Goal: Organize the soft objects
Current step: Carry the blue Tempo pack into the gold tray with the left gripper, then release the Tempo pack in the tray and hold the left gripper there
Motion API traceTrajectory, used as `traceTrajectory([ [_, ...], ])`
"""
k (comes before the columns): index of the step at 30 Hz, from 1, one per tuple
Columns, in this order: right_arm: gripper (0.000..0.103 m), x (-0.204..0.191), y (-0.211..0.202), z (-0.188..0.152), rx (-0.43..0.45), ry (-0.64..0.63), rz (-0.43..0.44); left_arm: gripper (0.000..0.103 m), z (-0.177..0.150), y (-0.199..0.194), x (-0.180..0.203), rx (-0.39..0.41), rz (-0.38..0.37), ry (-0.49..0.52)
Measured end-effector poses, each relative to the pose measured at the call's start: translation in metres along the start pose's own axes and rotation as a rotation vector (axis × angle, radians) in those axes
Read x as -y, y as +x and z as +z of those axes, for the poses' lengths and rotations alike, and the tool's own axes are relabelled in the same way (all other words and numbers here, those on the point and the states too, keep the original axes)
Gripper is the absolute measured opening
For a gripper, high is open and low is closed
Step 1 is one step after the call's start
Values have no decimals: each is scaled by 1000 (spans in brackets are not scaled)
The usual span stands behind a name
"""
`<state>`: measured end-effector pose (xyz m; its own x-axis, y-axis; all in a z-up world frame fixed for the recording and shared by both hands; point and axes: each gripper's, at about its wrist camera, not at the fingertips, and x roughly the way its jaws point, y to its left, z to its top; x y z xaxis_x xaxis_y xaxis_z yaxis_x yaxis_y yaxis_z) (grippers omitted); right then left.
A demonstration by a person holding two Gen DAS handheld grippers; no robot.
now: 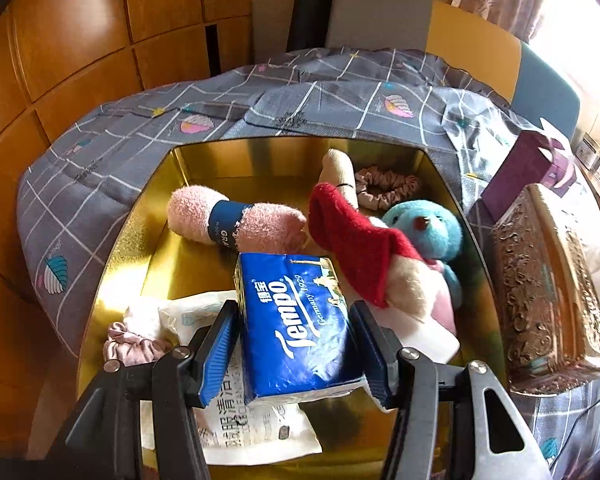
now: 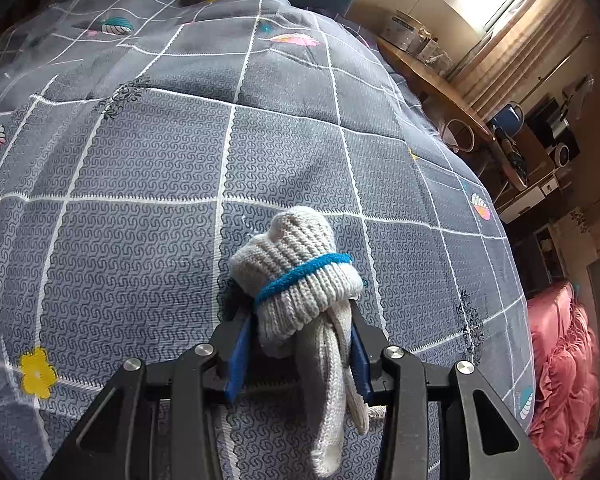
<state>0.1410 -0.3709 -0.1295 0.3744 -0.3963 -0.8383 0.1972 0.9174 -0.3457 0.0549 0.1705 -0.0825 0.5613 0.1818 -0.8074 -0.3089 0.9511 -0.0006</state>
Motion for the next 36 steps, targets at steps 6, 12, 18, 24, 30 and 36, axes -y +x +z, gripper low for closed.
traceTrajectory([
  [6,41,0,-1,1,-3,4,9,57,-2,-22,4,54,-14,12],
  [12,41,6,3,3,-10,25,29,57,-4,-40,13,90,-39,39],
  [18,41,17,6,6,-18,64,65,57,-9,-50,21,106,-58,71],
  [24,41,22,1,12,27,86,199,57,-14,-54,32,109,-66,110],
  [30,41,-10,-4,14,46,-20,331,57,-19,-54,43,103,-93,143],
  [36,41,-15,0,10,26,-22,332,57,-23,-52,51,90,-119,172],
])
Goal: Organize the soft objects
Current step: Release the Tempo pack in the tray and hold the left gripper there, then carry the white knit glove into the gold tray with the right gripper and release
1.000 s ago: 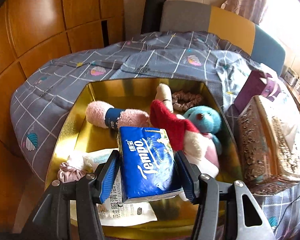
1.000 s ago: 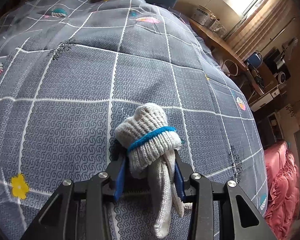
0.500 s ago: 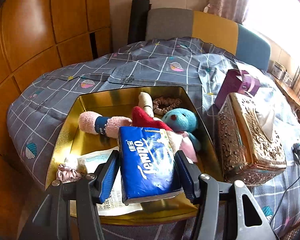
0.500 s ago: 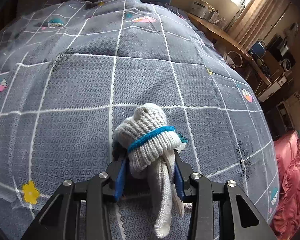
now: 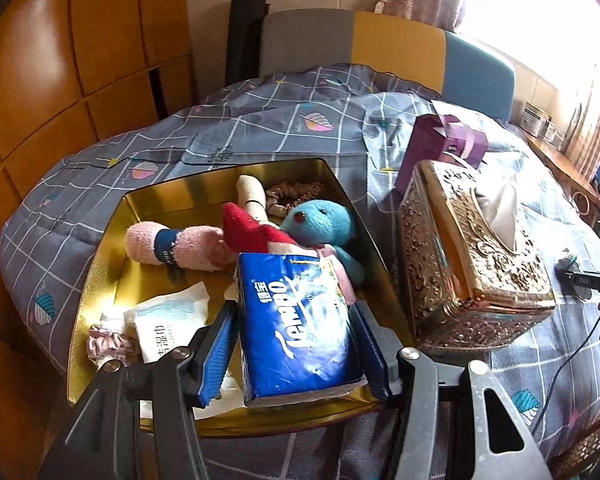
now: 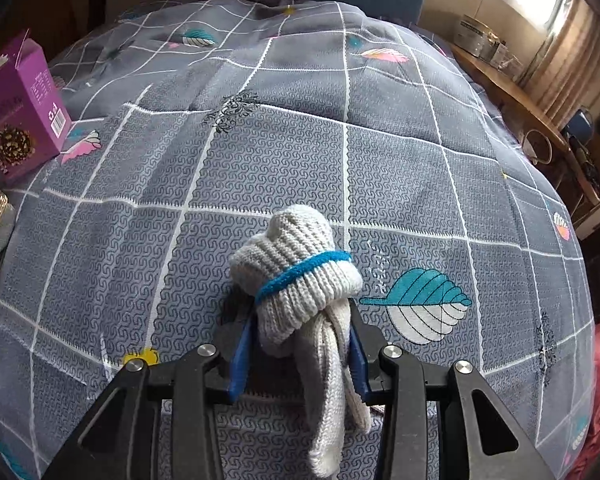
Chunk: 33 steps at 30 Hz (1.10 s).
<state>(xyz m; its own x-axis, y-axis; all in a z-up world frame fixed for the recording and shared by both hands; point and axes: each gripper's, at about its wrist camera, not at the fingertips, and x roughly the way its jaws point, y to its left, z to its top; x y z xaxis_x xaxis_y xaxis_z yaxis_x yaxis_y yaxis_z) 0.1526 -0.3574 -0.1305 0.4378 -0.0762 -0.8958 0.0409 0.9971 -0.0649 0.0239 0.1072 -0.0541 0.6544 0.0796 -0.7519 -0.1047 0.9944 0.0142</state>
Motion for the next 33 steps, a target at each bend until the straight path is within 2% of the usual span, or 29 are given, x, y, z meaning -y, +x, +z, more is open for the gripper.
traceTrajectory([
  [9,41,4,5,4,-25,55,-14,57,-4,3,-1,-23,-43,16],
  [15,40,-1,6,19,-86,119,-95,57,-6,5,-10,-36,-38,6],
  [22,40,-19,-2,35,-68,152,-58,57,-5,-1,-23,-16,-32,-22],
  [29,40,-55,-38,56,23,102,14,57,-4,-5,-25,-7,-46,-19],
  [33,40,-84,-70,68,92,60,87,57,-5,-6,-26,-4,-50,-23],
])
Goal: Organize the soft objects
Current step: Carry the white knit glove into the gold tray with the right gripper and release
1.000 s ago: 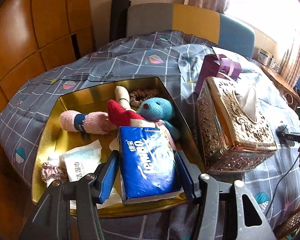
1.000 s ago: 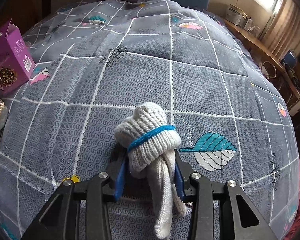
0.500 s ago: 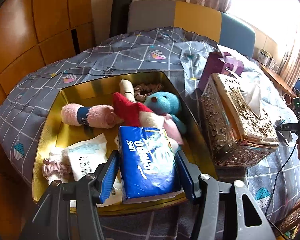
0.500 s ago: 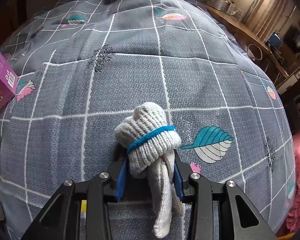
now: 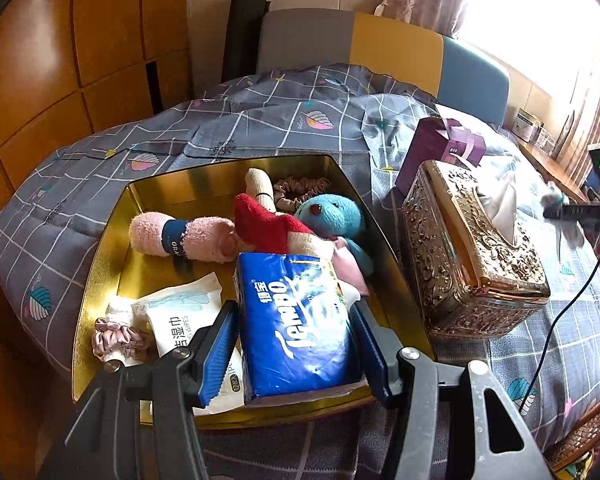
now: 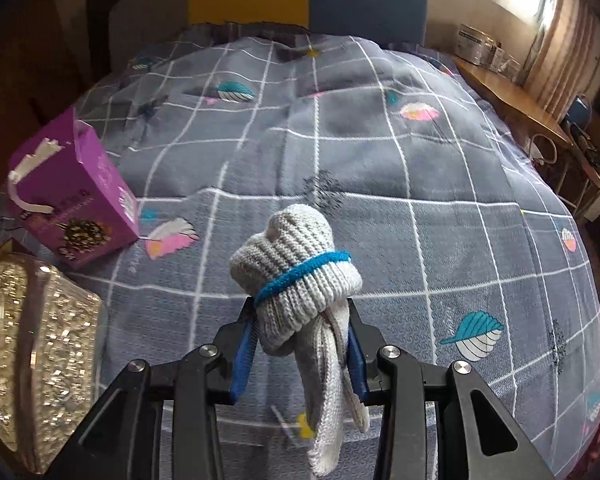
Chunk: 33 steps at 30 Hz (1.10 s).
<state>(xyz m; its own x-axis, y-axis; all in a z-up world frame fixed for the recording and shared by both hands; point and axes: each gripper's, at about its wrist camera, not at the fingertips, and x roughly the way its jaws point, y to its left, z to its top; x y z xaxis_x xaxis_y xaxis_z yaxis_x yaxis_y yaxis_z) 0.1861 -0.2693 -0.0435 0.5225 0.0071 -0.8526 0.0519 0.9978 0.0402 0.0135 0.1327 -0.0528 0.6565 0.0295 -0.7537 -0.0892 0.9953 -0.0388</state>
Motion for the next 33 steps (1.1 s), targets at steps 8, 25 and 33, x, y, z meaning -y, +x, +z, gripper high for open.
traceTrajectory([
  [8,40,-89,-64,13,145,-205,190,57,-3,-1,-10,0,9,-19],
  [25,40,-279,-119,-83,100,-670,588,57,-1,-18,-93,45,148,-202],
  [33,40,-356,-39,-133,-66,-703,578,57,-6,-17,-86,49,137,-180],
])
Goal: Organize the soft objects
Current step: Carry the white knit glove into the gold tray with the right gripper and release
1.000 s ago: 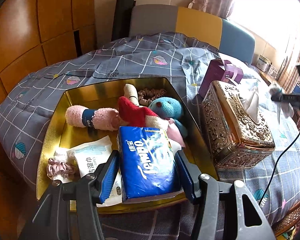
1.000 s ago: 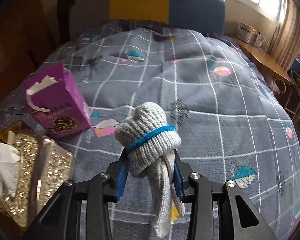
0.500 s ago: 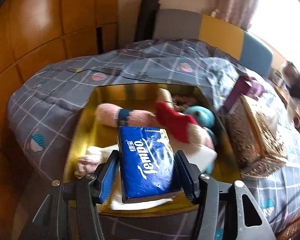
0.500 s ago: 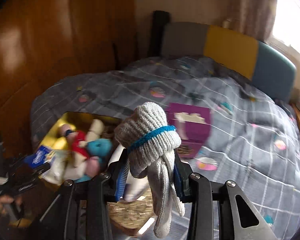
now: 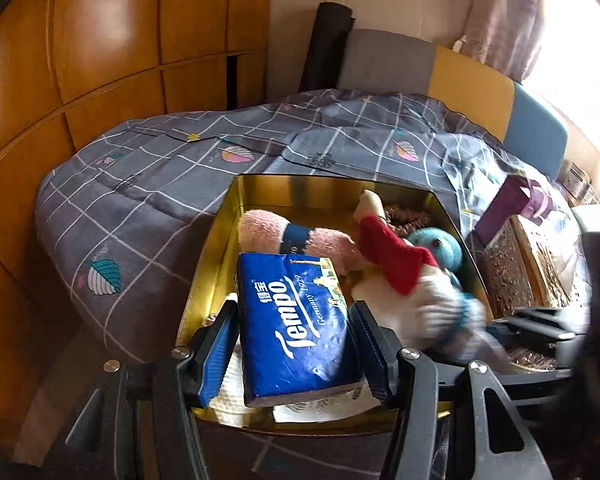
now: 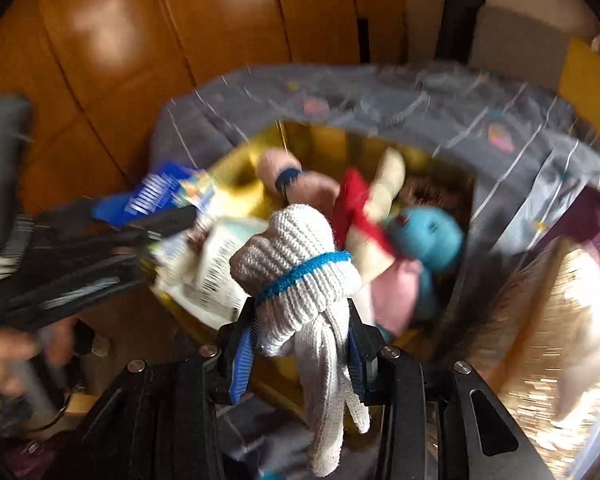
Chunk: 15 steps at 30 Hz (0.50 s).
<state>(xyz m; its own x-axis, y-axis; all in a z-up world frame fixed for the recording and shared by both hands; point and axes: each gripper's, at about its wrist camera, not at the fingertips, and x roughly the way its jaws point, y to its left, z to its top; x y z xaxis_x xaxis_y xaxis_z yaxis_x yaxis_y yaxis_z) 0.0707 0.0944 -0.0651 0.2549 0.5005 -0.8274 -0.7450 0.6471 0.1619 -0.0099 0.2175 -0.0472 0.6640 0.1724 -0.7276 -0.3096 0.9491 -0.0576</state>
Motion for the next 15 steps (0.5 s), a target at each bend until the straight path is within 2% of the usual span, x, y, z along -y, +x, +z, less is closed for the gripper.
traceTrajectory([
  [4,39,4,27,-3,5,42,-64,57,-1,4,6,-8,-3,13],
  [8,38,2,30,-4,11,39,-91,57,-2,6,8,-12,4,16],
  [11,38,-4,27,-10,15,2,-115,58,-3,9,6,-19,-28,-8],
  [15,39,0,28,-10,12,-7,-122,70,-2,8,4,-12,-94,-35],
])
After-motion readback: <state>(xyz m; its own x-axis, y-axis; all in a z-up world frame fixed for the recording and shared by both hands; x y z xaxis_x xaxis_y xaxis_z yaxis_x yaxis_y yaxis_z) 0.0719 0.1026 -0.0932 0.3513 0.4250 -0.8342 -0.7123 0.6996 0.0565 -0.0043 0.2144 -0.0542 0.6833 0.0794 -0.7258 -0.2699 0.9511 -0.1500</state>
